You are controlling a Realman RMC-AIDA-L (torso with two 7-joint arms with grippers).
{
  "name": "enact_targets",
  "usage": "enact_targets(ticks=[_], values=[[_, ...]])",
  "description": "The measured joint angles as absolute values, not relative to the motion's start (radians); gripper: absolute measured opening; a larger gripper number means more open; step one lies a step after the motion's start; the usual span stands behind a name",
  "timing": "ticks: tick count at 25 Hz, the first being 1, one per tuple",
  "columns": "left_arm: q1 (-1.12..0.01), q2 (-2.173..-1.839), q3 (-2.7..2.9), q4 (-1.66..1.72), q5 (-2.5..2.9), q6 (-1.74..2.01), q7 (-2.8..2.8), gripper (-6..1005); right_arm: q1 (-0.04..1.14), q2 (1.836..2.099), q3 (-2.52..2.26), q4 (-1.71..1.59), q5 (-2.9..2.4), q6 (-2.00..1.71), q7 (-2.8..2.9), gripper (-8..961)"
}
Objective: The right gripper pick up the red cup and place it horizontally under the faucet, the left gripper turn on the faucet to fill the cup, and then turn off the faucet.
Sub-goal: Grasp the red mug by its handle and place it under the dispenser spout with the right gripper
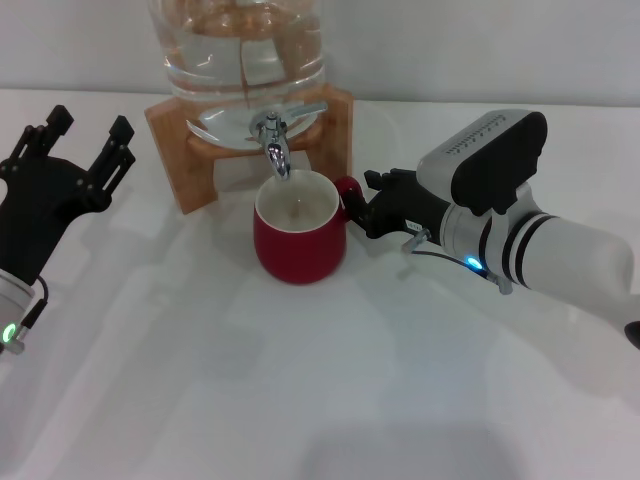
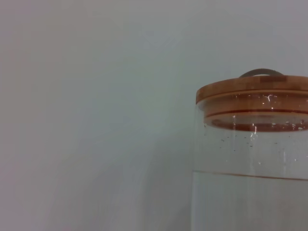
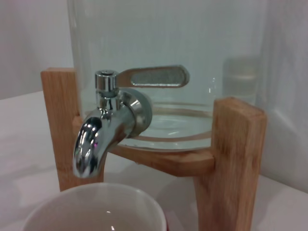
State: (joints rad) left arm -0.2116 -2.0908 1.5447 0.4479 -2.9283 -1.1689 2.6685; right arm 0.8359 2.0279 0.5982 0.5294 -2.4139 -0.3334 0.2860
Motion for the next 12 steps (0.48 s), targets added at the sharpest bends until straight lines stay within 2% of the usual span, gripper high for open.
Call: enact_targets(ticks=[12], values=[[-0.211, -2.090, 1.543, 0.448, -2.928, -1.169, 2.669, 756, 0.819, 2.027, 0.587, 0.537, -2.416, -0.353, 0.284, 390]])
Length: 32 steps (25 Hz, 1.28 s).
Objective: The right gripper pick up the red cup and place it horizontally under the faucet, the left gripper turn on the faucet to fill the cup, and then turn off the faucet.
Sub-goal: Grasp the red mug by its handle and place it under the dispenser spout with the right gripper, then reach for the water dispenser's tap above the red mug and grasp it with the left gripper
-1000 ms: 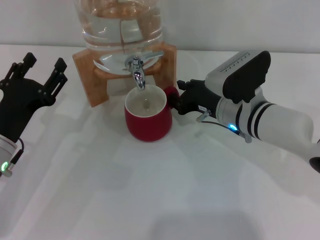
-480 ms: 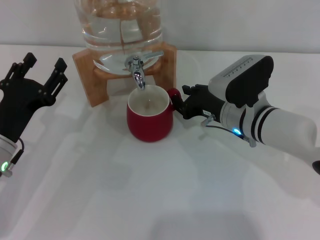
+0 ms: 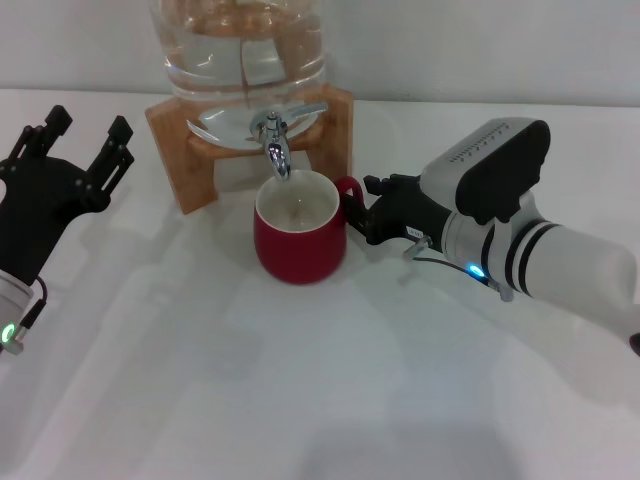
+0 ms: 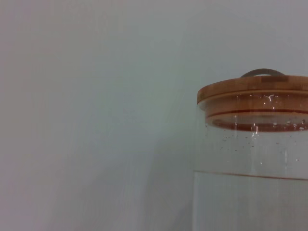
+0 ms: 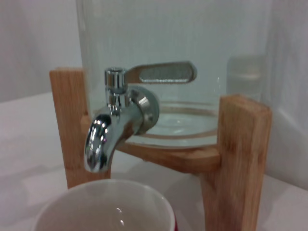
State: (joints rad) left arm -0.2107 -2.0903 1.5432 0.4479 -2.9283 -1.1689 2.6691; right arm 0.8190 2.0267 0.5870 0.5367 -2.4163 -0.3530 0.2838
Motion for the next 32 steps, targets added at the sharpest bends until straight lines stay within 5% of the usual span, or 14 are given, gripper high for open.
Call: enact_targets(ticks=[32], values=[[-0.196, -2.088, 1.517, 0.446, -2.928, -1.171, 2.671, 757, 0.520, 1.978, 0.676, 0.571, -2.538, -0.672, 0.280, 391]])
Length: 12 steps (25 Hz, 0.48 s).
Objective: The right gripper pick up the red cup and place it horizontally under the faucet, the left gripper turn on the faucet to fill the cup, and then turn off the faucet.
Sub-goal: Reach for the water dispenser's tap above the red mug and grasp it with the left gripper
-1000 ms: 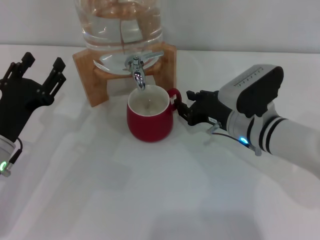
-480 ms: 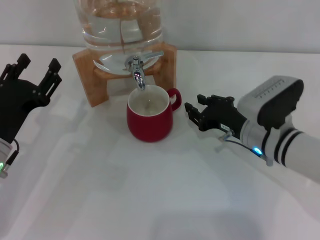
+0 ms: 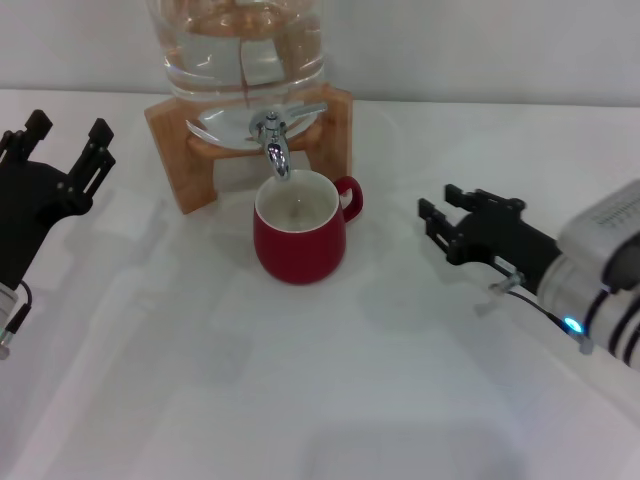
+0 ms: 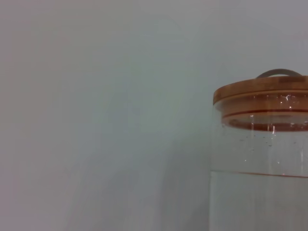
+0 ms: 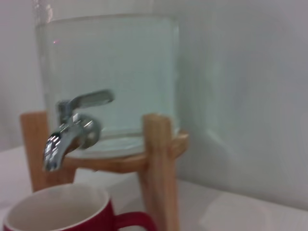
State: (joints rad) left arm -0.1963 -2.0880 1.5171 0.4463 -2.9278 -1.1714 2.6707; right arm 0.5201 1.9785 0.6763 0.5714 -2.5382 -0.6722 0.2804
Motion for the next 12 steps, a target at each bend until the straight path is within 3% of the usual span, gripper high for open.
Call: enact_targets(ticks=[12], values=[[-0.200, -2.088, 1.517, 0.446, -2.927, -1.167, 2.671, 756, 0.351, 1.988, 0.833, 0.552, -2.688, -0.881, 0.245, 392]])
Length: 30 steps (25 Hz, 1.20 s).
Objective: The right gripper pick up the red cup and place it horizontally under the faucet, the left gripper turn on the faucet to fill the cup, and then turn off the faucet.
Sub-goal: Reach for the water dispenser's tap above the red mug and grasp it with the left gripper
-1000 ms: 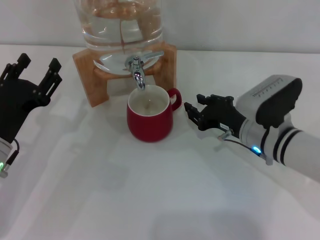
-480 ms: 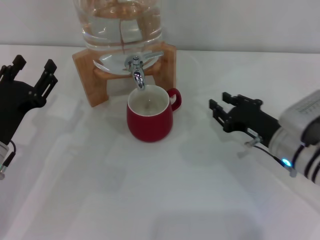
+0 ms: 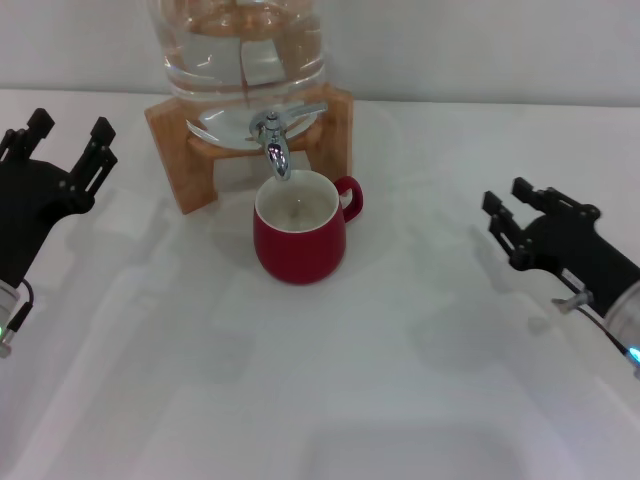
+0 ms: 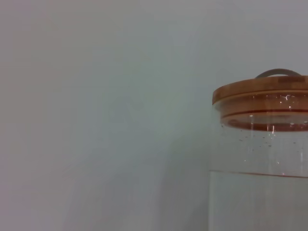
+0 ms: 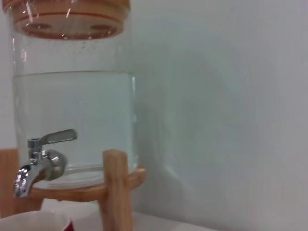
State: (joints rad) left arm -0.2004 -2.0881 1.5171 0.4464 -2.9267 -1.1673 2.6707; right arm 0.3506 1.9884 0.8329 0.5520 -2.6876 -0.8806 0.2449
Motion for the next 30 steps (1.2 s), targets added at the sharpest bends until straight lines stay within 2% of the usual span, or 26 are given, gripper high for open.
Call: enact_targets(ticks=[4, 14, 19, 22, 27, 30], values=[[-0.199, -2.089, 1.517, 0.446, -2.927, -1.167, 2.671, 756, 0.321, 2.003, 0.867, 0.514, -2.689, -0.941, 0.229, 391], [-0.197, -2.090, 1.519, 0.437, -2.927, -1.175, 2.671, 756, 0.303, 2.005, 0.869, 0.469, -2.678, -0.988, 0.234, 406], [-0.198, -2.091, 1.522, 0.437, -2.927, -1.178, 2.671, 756, 0.302, 2.006, 0.867, 0.467, -2.678, -0.989, 0.231, 581], [-0.198, -2.091, 1.523, 0.437, -2.927, -1.179, 2.671, 757, 0.297, 2.008, 0.871, 0.466, -2.671, -0.990, 0.234, 799], [-0.199, -2.091, 1.523, 0.437, -2.927, -1.181, 2.671, 757, 0.288, 2.008, 0.869, 0.466, -2.613, -1.014, 0.241, 869], [-0.200, -2.091, 1.523, 0.437, -2.927, -1.184, 2.671, 757, 0.286, 2.008, 0.868, 0.464, -2.598, -1.021, 0.243, 869]])
